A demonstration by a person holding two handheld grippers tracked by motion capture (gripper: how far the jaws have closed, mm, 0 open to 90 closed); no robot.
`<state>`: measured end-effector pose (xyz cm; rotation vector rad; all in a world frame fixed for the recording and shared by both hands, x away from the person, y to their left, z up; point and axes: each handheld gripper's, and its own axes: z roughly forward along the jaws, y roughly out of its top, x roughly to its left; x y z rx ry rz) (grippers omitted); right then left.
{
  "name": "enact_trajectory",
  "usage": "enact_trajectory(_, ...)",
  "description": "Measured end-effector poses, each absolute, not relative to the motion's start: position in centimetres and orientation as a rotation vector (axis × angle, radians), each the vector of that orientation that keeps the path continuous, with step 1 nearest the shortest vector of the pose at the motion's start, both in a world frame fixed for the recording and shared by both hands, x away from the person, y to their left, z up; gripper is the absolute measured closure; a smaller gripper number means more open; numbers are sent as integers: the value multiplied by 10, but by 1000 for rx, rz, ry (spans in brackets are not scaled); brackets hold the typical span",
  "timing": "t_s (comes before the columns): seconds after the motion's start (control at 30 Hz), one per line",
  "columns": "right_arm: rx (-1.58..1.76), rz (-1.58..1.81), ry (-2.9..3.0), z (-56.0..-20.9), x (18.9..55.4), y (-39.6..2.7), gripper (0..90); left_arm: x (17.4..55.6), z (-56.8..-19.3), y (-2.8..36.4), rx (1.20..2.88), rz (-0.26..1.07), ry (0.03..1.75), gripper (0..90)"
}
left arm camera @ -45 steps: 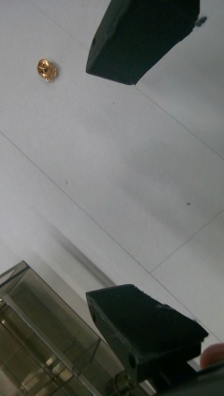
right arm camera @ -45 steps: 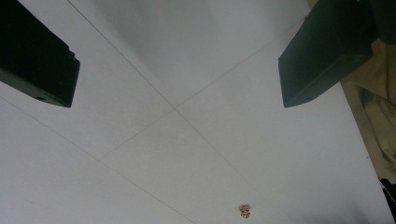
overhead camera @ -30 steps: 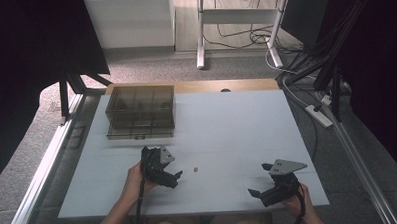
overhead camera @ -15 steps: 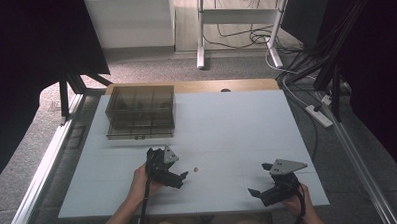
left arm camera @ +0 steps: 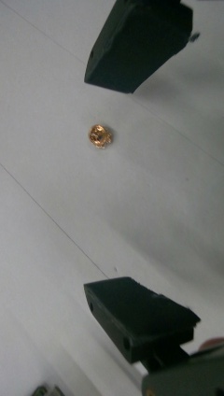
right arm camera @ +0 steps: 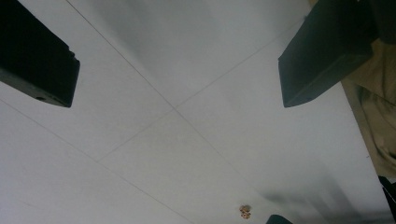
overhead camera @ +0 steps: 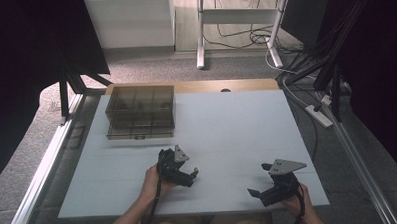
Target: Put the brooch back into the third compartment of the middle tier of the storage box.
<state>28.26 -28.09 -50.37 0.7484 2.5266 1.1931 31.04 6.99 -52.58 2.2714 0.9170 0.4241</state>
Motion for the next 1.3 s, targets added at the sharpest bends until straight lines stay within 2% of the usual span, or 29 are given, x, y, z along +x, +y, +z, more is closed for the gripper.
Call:
enact_trajectory(0.23,749,1193,2527,-504,283,-281,0,310,-528,62,2279,387,899,258)
enact_trajectory(0.3,751,1192,2527,-504,283,-281,0,310,-528,61,2272,366,897,357)
enact_trajectory(0.5,746,1187,2529,-504,283,-281,0,309,-529,55,2283,341,866,558)
enact_trajectory(0.7,749,1192,2528,-504,283,-281,0,309,-532,54,2277,319,842,699)
enact_trajectory(0.97,751,1191,2530,-504,283,-281,0,308,-535,54,2278,308,825,791)
enact_trajectory(1.3,748,1191,2529,-504,282,-281,0,306,-535,54,2275,333,803,806)
